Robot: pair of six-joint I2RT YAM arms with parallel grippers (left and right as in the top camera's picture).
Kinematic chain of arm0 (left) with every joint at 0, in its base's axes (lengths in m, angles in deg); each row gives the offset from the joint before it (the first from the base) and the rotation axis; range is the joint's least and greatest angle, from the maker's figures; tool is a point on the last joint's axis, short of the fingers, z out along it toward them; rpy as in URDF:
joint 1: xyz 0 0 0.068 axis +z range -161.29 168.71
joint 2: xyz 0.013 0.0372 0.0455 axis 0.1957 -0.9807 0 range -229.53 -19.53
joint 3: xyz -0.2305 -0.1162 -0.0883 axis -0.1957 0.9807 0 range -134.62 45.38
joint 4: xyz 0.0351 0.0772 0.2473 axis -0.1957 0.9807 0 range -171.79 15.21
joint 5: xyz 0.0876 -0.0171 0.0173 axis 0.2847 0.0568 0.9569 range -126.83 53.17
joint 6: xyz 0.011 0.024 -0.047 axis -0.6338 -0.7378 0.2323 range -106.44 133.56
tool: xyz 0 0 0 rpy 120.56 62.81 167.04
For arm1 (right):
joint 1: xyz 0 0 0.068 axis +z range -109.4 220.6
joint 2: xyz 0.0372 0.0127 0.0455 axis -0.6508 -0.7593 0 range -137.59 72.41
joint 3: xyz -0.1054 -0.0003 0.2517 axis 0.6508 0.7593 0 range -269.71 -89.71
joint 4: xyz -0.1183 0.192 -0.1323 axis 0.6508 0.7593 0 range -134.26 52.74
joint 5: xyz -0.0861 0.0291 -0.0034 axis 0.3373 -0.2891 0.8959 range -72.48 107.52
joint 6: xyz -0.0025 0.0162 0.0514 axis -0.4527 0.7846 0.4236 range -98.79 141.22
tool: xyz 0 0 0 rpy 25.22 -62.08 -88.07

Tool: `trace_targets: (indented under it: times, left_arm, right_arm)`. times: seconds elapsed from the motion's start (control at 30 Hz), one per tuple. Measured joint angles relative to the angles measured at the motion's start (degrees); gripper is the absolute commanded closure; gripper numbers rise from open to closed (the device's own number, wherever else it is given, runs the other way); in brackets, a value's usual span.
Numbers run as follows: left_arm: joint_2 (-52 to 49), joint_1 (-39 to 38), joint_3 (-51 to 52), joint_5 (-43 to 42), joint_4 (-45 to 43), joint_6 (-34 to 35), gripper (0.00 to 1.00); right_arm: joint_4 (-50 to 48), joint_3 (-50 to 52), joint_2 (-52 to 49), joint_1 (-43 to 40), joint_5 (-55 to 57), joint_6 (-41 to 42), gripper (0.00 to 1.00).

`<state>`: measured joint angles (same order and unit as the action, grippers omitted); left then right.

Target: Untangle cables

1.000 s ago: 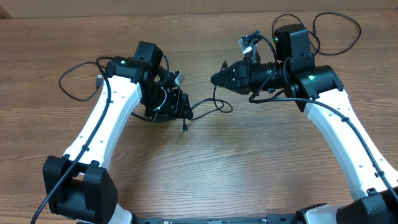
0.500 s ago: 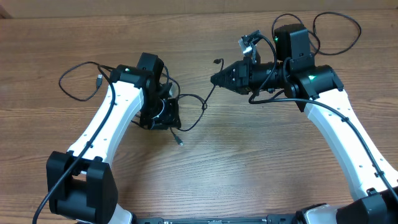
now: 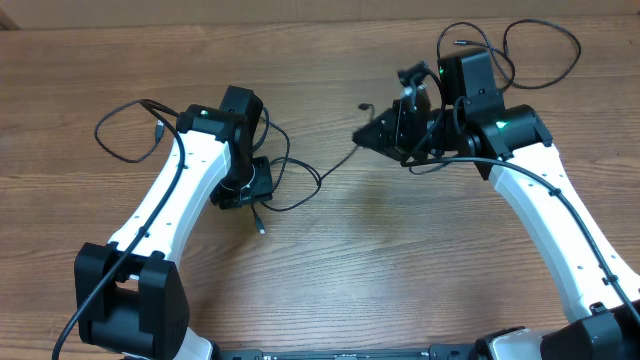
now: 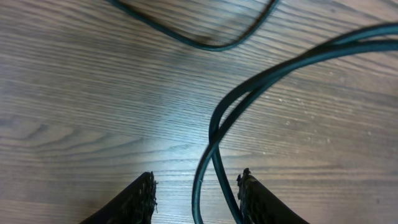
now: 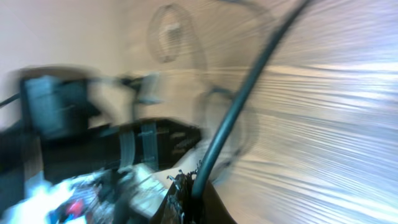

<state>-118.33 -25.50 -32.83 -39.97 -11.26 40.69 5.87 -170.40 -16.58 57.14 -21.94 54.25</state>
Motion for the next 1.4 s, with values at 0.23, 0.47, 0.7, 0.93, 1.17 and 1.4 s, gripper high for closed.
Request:
trace_targets:
  times: [0.23, 0.47, 0.7, 0.93, 1.17, 1.4]
  left_arm:
    - [0.0, 1.2, 0.0, 3.06, 0.57, 3.3, 0.53]
    - [0.0, 2.27, 0.09, 6.58, 1.27, 5.4, 0.51]
    - [0.0, 2.34, 0.09, 7.08, 1.27, 5.77, 0.5]
    - [0.0, 2.34, 0.09, 7.3, 1.27, 5.79, 0.49]
    - [0.0, 2.34, 0.09, 8.09, 1.42, 5.79, 0.55]
    - [-0.11, 3.89, -1.81, 11.61, 8.04, 5.77, 0.57]
  right_arm:
    - [6.82, 0.0, 0.0, 0.07, 16.98, -0.04, 0.96]
    - [9.53, 0.0, 0.0, 0.0, 29.4, -0.02, 0.96]
    - [10.14, 0.0, 0.0, 0.0, 33.7, 0.0, 0.96]
    - [12.79, 0.0, 0.0, 0.0, 41.09, 2.54, 0.96]
    - [15.17, 0.0, 0.0, -0.04, 51.8, 7.19, 0.94]
    - [16.0, 0.0, 0.0, -2.64, 54.75, 8.17, 0.93]
